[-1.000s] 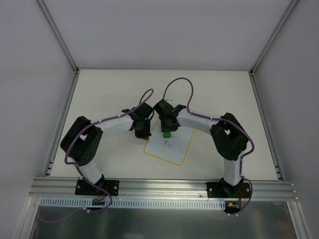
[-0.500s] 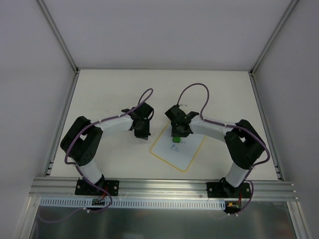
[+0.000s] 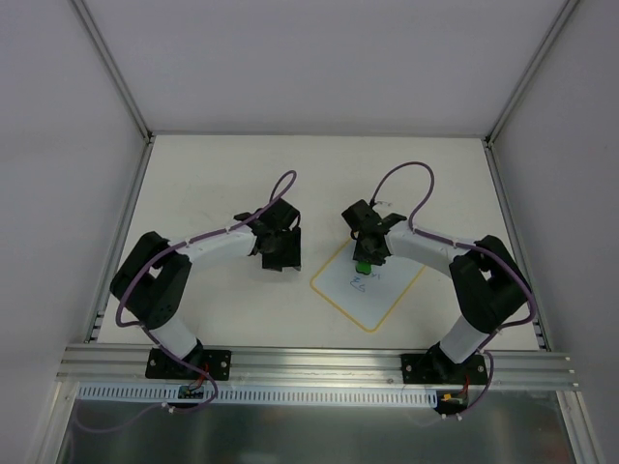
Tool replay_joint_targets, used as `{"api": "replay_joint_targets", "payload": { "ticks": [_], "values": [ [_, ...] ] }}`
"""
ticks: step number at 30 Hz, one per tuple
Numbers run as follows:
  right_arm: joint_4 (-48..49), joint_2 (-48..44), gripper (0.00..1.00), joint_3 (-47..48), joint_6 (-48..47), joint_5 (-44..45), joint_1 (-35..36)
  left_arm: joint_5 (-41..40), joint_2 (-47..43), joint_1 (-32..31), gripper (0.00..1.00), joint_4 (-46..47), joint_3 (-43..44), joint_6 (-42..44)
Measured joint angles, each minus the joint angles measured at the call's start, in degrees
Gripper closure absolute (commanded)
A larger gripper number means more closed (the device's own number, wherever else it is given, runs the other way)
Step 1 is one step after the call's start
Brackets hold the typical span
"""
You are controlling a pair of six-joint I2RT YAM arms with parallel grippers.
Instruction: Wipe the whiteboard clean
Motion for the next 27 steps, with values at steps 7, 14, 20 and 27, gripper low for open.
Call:
{"api": "replay_joint_targets", "payload": {
  "ticks": [7,14,20,27],
  "values": [
    [-0.22,0.0,1.0,0.52,0.57,-0.33,0.0,0.24,-2.49,-4.81,0.5,0.61,-0.17,-4.13],
    [-0.28,-2.78,1.0,1.51,-0.81,-0.33,-0.22,0.15,0.13,-8.83,0.55,0.76,-0.17,-6.62],
    [-0.28,-5.62,1.0,1.57,-2.01,-0.31,-1.33,0.13,3.26,-9.62,0.6,0.79,0.09,-7.54],
    [-0.28,-6.86,1.0,1.51,-3.34,-0.35,-2.56,-0.44,5.62,-9.94,0.62,1.05,2.78,-8.15]
  ]
}}
